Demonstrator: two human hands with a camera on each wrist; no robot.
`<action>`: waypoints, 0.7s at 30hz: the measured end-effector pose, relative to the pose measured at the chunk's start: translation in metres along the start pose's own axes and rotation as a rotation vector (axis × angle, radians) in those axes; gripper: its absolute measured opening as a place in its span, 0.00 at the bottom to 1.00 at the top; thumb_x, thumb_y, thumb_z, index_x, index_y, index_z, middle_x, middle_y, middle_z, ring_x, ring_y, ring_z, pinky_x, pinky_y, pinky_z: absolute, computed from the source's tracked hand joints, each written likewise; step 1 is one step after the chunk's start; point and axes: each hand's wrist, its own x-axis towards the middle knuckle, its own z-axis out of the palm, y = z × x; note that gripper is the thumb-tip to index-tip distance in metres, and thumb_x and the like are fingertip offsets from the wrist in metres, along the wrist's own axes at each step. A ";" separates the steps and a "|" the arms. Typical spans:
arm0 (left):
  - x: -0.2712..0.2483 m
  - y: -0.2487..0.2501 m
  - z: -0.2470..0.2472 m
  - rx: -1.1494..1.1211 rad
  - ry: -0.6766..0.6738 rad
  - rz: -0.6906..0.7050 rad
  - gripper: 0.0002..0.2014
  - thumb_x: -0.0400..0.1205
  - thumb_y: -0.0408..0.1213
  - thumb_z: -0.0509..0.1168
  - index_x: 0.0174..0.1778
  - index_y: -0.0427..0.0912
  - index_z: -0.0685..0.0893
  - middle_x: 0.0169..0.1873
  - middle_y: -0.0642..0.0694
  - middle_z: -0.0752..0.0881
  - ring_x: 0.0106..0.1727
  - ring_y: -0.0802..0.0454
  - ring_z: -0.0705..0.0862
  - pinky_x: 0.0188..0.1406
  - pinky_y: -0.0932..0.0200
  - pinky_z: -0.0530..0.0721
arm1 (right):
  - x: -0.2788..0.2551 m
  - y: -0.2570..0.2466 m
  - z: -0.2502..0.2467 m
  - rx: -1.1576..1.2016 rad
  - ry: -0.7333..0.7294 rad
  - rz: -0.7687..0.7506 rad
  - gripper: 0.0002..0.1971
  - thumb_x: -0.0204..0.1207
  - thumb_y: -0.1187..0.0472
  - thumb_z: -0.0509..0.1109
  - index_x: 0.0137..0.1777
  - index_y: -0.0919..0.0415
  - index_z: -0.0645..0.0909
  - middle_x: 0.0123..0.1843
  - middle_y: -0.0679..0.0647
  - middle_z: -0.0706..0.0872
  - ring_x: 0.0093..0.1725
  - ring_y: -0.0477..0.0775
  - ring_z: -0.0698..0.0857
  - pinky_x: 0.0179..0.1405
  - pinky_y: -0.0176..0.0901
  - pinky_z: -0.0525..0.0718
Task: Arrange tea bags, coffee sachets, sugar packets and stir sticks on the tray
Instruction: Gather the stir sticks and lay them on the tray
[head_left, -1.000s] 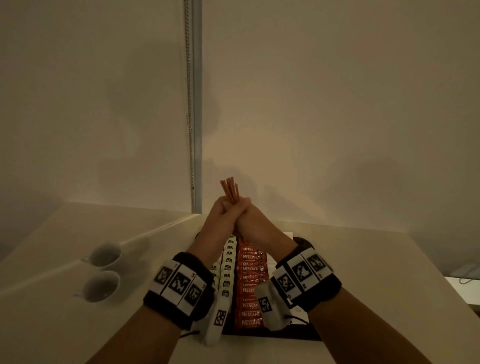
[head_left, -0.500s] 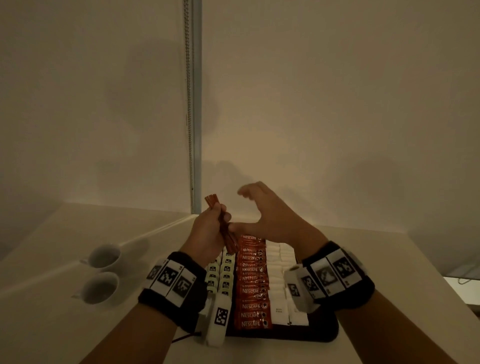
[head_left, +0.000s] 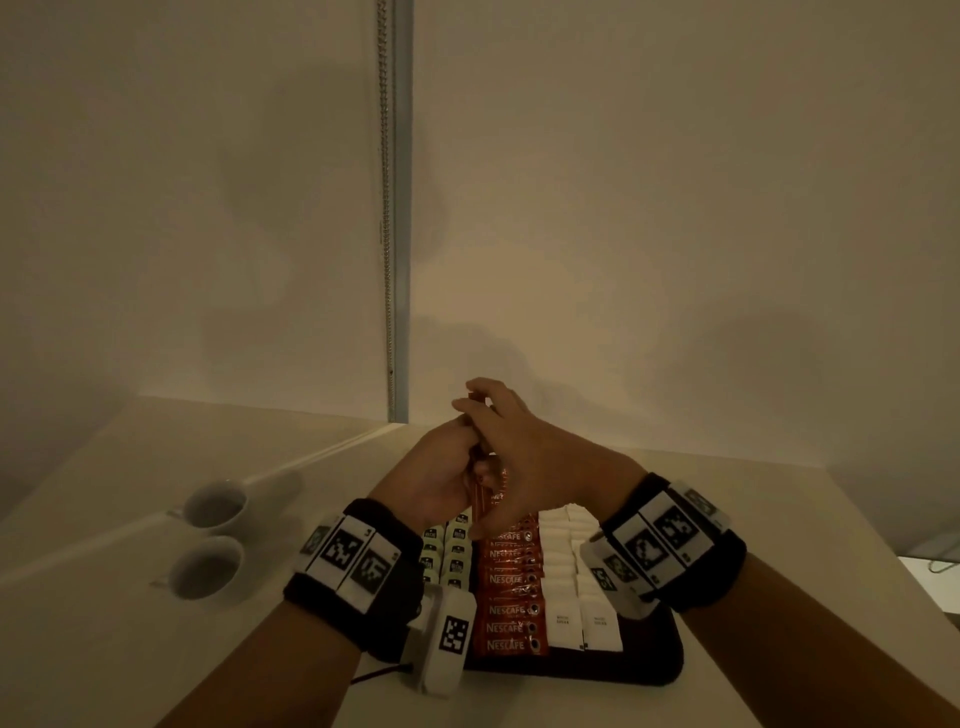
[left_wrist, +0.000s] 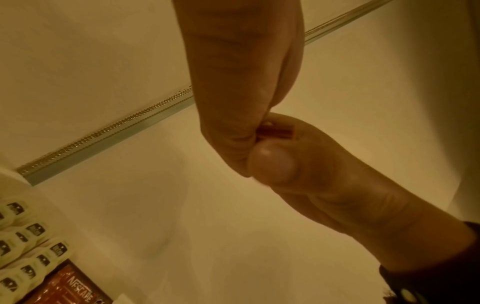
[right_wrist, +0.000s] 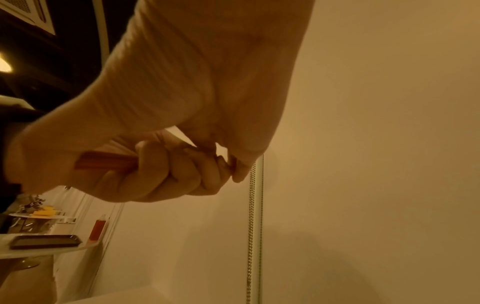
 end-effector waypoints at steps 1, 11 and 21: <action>0.001 0.000 0.000 0.001 0.002 -0.002 0.09 0.87 0.33 0.54 0.51 0.38 0.79 0.22 0.48 0.77 0.18 0.59 0.70 0.16 0.67 0.70 | 0.000 0.000 -0.001 0.003 0.020 -0.008 0.64 0.50 0.42 0.86 0.81 0.64 0.54 0.79 0.56 0.50 0.79 0.57 0.56 0.74 0.50 0.72; 0.005 -0.001 0.001 -0.024 -0.028 -0.008 0.11 0.87 0.33 0.53 0.49 0.35 0.80 0.25 0.46 0.79 0.22 0.58 0.77 0.20 0.64 0.77 | 0.003 0.010 -0.001 0.025 0.093 -0.044 0.63 0.46 0.35 0.81 0.79 0.64 0.58 0.76 0.53 0.54 0.76 0.54 0.59 0.68 0.45 0.78; 0.009 -0.022 -0.004 -0.046 -0.074 -0.060 0.11 0.88 0.40 0.56 0.39 0.44 0.73 0.25 0.51 0.67 0.22 0.58 0.66 0.21 0.65 0.68 | -0.003 0.022 0.006 0.814 0.199 0.265 0.31 0.77 0.56 0.71 0.77 0.56 0.64 0.67 0.49 0.75 0.67 0.43 0.74 0.69 0.40 0.71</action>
